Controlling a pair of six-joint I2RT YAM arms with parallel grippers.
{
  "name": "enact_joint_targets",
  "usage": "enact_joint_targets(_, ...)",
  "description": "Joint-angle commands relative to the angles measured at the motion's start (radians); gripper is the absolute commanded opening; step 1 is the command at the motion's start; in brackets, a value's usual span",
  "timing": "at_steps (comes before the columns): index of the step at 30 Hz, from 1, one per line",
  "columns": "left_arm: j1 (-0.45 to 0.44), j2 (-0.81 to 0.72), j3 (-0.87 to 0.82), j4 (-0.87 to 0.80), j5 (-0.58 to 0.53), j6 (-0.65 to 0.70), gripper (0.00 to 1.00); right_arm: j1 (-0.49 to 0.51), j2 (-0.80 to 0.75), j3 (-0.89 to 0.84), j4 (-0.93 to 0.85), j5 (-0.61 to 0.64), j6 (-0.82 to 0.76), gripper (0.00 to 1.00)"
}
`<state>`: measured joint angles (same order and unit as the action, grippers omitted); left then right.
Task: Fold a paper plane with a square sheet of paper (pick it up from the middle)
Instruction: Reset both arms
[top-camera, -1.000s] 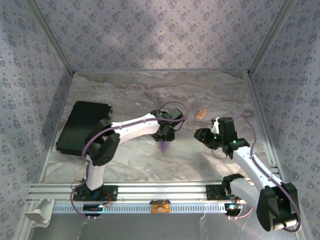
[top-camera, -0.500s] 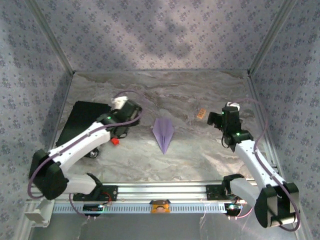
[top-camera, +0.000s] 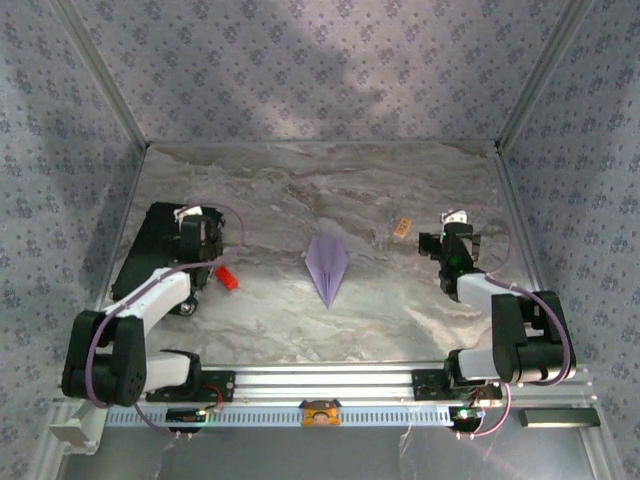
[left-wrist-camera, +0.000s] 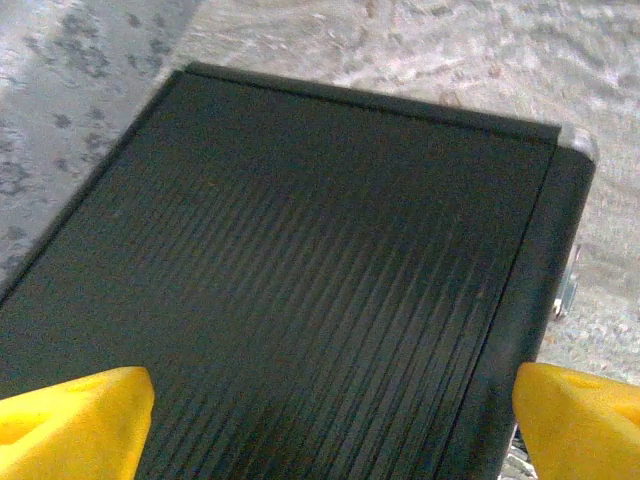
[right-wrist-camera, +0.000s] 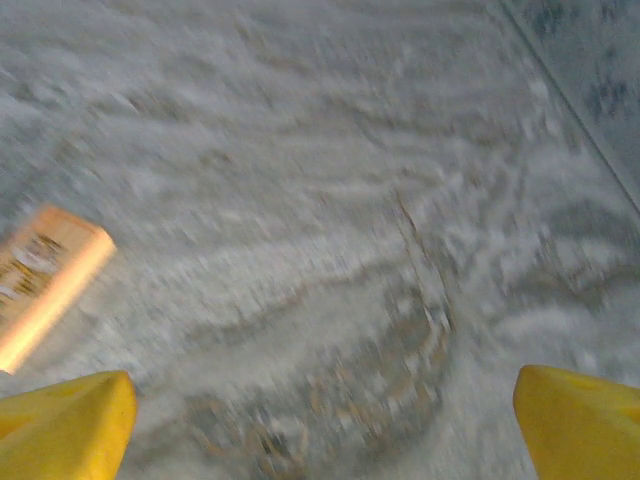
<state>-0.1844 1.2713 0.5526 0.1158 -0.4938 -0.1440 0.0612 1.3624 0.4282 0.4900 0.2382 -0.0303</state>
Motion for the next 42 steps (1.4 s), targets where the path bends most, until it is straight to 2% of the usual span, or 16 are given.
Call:
enact_joint_targets(1, 0.021, 0.045, -0.04, 0.291, 0.099, 0.108, 0.93, -0.015, 0.032, -0.048, 0.246, -0.125, -0.07, 0.98)
enact_joint_targets(3, 0.036, 0.081, -0.072, 0.398, 0.138, 0.113, 0.93, -0.025, 0.092, -0.102, 0.39, -0.143, -0.066, 0.98)
enact_joint_targets(6, 0.055, 0.117, -0.091, 0.471, 0.164, 0.141, 0.93, -0.034, 0.155, -0.124, 0.489, -0.154, -0.063, 0.98)
enact_joint_targets(14, 0.151, 0.157, -0.158, 0.643, 0.308, 0.122, 0.93, -0.052, 0.158, -0.057, 0.366, -0.102, -0.014, 0.99)
enact_joint_targets(20, 0.16, 0.272, -0.18, 0.797, 0.348, 0.131, 0.93, -0.053, 0.159, -0.056, 0.362, -0.107, -0.013, 0.99)
enact_joint_targets(21, 0.164, 0.255, -0.169, 0.746, 0.363, 0.129, 0.93, -0.06, 0.159, -0.048, 0.345, -0.13, -0.007, 0.99)
enact_joint_targets(23, 0.168, 0.265, -0.171, 0.768, 0.339, 0.115, 0.91, -0.091, 0.159, -0.034, 0.32, -0.187, 0.003, 0.99)
enact_joint_targets(25, 0.181, 0.263, -0.148, 0.718, 0.338, 0.1, 0.92, -0.086, 0.158, -0.037, 0.321, -0.177, 0.0, 0.99)
enact_joint_targets(27, 0.186, 0.261, -0.146, 0.711, 0.343, 0.095, 1.0, -0.086, 0.158, -0.037, 0.321, -0.178, 0.0, 0.99)
enact_joint_targets(42, 0.186, 0.262, -0.148, 0.715, 0.344, 0.098, 1.0, -0.088, 0.16, -0.034, 0.317, -0.182, 0.002, 0.99)
